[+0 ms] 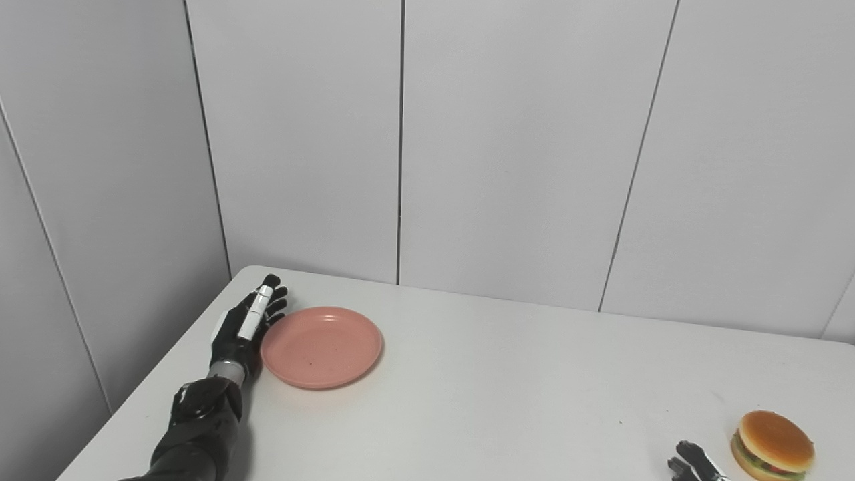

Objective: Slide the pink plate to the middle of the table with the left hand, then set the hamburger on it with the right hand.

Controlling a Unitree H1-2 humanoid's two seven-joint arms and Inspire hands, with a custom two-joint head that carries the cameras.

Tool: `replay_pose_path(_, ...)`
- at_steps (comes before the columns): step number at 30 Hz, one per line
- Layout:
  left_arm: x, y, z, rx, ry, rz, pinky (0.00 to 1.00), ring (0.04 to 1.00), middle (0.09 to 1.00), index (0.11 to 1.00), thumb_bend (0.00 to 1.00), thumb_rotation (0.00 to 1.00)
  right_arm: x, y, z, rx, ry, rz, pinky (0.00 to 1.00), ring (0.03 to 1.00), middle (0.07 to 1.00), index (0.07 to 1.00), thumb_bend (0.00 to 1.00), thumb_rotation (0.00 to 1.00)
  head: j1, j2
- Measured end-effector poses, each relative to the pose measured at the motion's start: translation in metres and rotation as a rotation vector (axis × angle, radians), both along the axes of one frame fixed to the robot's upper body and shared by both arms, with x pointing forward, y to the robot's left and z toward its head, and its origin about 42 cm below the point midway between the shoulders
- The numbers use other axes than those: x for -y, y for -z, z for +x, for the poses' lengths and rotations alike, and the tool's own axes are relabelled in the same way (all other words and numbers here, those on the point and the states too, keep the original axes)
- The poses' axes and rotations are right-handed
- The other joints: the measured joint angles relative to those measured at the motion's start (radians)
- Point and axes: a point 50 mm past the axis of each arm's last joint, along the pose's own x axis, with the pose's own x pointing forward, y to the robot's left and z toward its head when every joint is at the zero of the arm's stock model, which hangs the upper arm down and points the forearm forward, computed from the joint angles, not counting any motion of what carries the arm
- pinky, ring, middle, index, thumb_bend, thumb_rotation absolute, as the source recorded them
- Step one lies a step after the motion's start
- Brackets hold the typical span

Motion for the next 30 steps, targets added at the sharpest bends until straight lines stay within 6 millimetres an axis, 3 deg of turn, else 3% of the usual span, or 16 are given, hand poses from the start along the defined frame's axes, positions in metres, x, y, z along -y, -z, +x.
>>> replay_pose_path(7,0.009,0.003,0.002,-0.009,0.037,0.012,0.82,0.839,0.796,0.755,0.96,0.71,0.0,0.0,0.0,-0.002,0.0,-0.001,0.91,0.885,0.916,0.868,0.89,1.0,-0.011,0.006)
replay_pose_path(14,0.034,0.006,0.008,-0.009,0.102,0.032,0.78,0.827,0.79,0.733,0.96,0.72,-0.001,0.0,0.0,-0.025,0.005,-0.007,0.9,0.877,0.914,0.867,0.89,1.0,-0.018,0.009)
replay_pose_path(20,0.057,0.008,0.012,0.005,0.15,0.025,0.8,0.831,0.794,0.728,0.95,0.74,-0.002,-0.001,0.0,-0.03,0.005,-0.015,0.89,0.874,0.909,0.863,0.9,1.0,-0.029,0.015)
replay_pose_path(30,0.076,0.0,0.018,0.051,0.217,0.047,0.8,0.826,0.798,0.745,0.91,0.76,-0.002,-0.002,-0.002,-0.034,0.013,-0.025,0.87,0.868,0.901,0.86,0.89,1.0,-0.052,0.028)
